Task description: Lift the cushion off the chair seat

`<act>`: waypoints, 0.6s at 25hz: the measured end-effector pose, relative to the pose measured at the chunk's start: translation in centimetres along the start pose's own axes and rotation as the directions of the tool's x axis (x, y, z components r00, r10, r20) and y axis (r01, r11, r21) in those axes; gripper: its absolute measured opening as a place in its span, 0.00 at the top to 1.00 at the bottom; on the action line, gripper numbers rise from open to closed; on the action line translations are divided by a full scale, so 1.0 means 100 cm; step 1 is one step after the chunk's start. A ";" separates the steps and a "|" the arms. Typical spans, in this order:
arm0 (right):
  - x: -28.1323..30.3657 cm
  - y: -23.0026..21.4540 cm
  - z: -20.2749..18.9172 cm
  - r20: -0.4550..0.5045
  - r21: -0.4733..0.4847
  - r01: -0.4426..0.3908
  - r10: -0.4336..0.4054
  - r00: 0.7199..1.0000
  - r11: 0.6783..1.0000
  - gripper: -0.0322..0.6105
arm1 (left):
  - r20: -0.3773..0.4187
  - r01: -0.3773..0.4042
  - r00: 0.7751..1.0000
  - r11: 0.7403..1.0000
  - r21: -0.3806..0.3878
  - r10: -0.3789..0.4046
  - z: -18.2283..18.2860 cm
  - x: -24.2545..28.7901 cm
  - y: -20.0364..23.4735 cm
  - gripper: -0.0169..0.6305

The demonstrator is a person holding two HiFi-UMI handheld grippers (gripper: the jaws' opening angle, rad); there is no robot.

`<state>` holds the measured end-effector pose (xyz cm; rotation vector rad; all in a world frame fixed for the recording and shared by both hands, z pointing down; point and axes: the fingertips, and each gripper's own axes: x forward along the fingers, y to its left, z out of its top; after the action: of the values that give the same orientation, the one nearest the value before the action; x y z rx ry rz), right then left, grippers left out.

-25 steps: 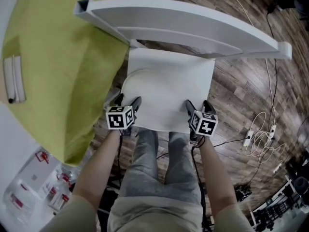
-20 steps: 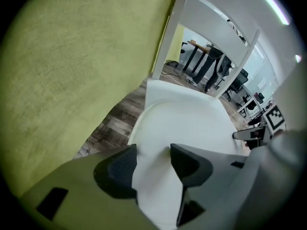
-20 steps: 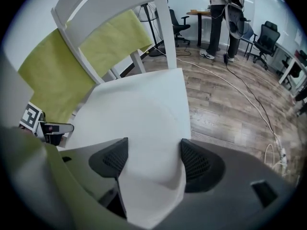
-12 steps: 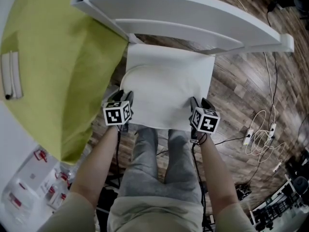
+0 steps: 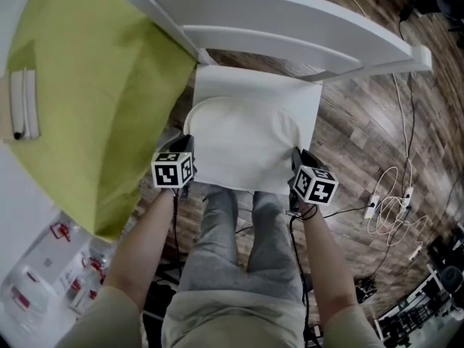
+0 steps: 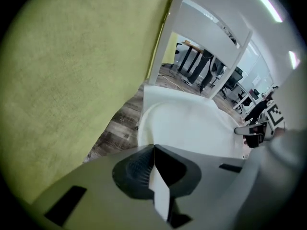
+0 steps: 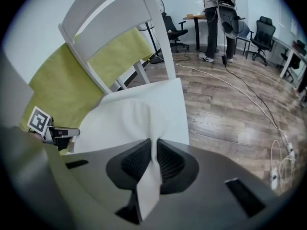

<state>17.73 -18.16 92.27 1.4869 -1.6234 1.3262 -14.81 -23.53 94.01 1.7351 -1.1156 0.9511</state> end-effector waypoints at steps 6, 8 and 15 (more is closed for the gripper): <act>-0.042 0.015 0.018 0.069 0.010 -0.025 0.025 0.997 1.000 0.87 | 0.073 0.010 0.997 1.000 0.023 -0.012 0.019 -0.038 -0.011 0.94; -0.062 0.020 0.026 0.089 0.004 -0.031 0.031 0.996 1.000 0.87 | 0.095 0.015 0.995 1.000 0.025 -0.017 0.028 -0.056 -0.017 0.94; -0.138 0.042 0.081 0.198 -0.063 -0.038 0.050 0.979 0.997 0.87 | 0.209 0.047 0.976 0.998 0.040 -0.054 0.080 -0.126 -0.041 0.94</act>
<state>18.54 -20.58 75.92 1.5997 -1.8142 1.1719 -13.77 -26.10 78.78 1.9178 -1.1878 0.7736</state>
